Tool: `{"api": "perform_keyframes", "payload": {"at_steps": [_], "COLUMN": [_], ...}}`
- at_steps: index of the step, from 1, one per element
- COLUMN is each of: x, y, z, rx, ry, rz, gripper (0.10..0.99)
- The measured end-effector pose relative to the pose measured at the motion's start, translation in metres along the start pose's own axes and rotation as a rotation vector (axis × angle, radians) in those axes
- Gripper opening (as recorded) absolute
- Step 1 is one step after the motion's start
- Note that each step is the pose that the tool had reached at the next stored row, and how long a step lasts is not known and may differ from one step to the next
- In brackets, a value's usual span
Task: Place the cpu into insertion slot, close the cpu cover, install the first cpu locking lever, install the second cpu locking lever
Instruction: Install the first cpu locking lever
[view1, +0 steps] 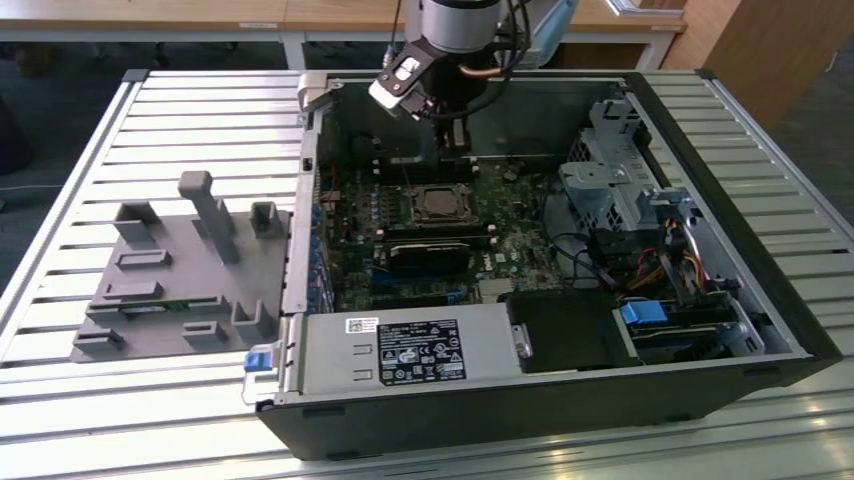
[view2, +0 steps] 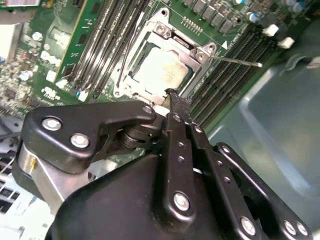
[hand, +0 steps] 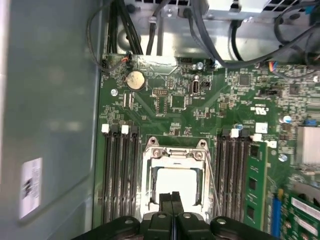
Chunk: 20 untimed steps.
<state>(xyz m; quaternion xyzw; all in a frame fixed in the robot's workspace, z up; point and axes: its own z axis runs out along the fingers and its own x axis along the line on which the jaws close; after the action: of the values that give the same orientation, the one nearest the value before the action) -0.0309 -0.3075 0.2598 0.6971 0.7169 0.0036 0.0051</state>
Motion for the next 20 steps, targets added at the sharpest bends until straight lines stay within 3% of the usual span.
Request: {"api": "perform_keyframes", "payload": {"at_steps": [5, 20], "x": [-0.0001, -0.0001], "y": [0.0003, 0.0002], "z": [-0.0205, -0.0201], "rx": [0.000, 0.000], "ry": [-0.0002, 0.0027], "rz": [-0.001, -0.261], "gripper": [0.122, 0.122]}}
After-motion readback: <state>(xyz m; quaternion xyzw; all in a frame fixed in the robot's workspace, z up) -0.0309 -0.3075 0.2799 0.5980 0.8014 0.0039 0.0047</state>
